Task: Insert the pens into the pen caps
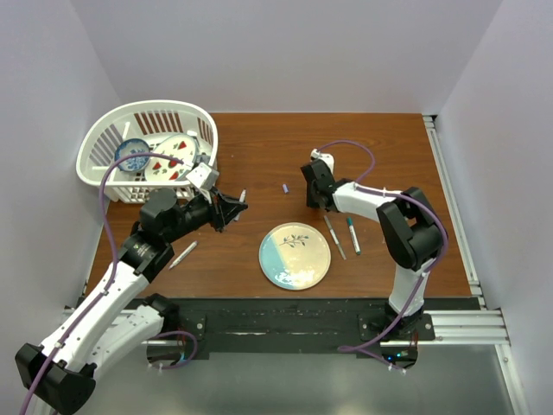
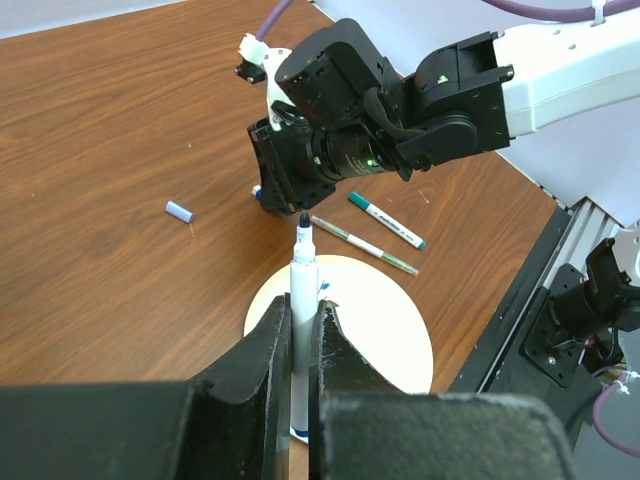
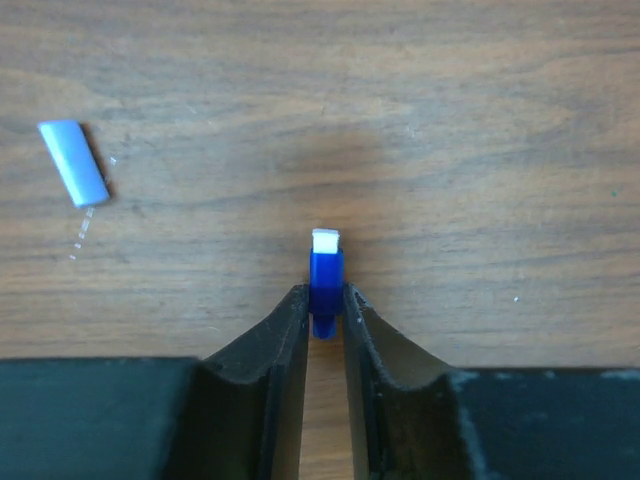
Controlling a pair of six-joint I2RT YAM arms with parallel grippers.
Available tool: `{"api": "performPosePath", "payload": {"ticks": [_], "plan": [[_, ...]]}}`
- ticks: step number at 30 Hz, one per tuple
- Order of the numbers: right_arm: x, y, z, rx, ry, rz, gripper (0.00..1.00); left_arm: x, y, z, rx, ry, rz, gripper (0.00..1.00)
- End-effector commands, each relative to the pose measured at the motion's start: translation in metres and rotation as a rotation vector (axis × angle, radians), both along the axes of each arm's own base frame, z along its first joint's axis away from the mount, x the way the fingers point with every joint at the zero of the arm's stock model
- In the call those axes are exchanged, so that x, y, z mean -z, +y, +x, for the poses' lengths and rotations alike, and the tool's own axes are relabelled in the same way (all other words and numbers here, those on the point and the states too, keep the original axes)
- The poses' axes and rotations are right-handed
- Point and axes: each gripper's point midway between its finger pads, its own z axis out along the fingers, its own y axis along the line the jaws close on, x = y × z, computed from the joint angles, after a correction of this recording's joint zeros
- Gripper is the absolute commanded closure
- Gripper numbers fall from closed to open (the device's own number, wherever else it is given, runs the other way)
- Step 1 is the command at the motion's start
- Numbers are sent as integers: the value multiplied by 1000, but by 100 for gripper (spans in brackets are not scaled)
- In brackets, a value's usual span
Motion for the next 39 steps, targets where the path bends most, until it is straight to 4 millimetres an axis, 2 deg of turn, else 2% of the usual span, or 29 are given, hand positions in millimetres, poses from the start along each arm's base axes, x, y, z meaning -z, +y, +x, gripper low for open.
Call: {"api": "performPosePath", "payload": {"ticks": [1,5,6,16,19,23,24,26,27,28,30,31,32,33,34,35,36,37,38,39], "plan": [[-6,-6,-6,16,13,-17,68,-10,2,2,-7,-51,-1,100],[-3,-10,-4,3,40,-71,63,-10,2,2,-4,-52,-1,100],[-7,-7,0,-3,34,-71,63,-9,2,1,-3,-51,0,100],[7,-2,10,-43,82,-113,66,-11,2,1,-3,-54,-3,100],[11,-1,11,-48,100,-121,73,-10,2,1,-1,-51,-2,100],[12,-3,8,-52,111,-130,86,-10,2,0,2,-53,-2,100],[11,-4,7,-53,115,-137,93,-10,1,0,5,-54,-3,100],[1,-4,7,-61,102,-133,100,-9,-2,-3,32,-52,-7,100],[-3,-3,6,-66,95,-124,100,-8,-5,-4,50,-48,-10,100],[-19,3,7,-82,72,-80,100,-11,-10,-10,92,-44,-29,100],[-35,18,6,-116,36,11,100,-6,-18,-17,151,-11,-53,100],[-46,33,1,-164,28,99,100,-18,-27,-27,227,-18,-114,100],[-61,39,-5,-177,-2,166,100,-7,-32,-34,267,18,-137,100],[-81,51,-3,-197,-64,245,100,-6,-36,-40,302,38,-171,100],[-93,67,-11,-224,-70,356,100,-19,-41,-51,362,35,-252,100],[-107,72,-26,-252,-93,438,100,-3,-44,-56,379,81,-278,100],[-130,83,-23,-273,-178,529,100,-1,-46,-60,394,98,-308,100],[-144,91,-29,-263,-201,622,100,-10,-49,-67,425,91,-364,100],[-156,92,-46,-289,-230,689,100,-1,-51,-70,434,117,-373,100],[-181,105,-51,-329,-311,767,100,2,-54,-71,442,133,-380,100]]}}
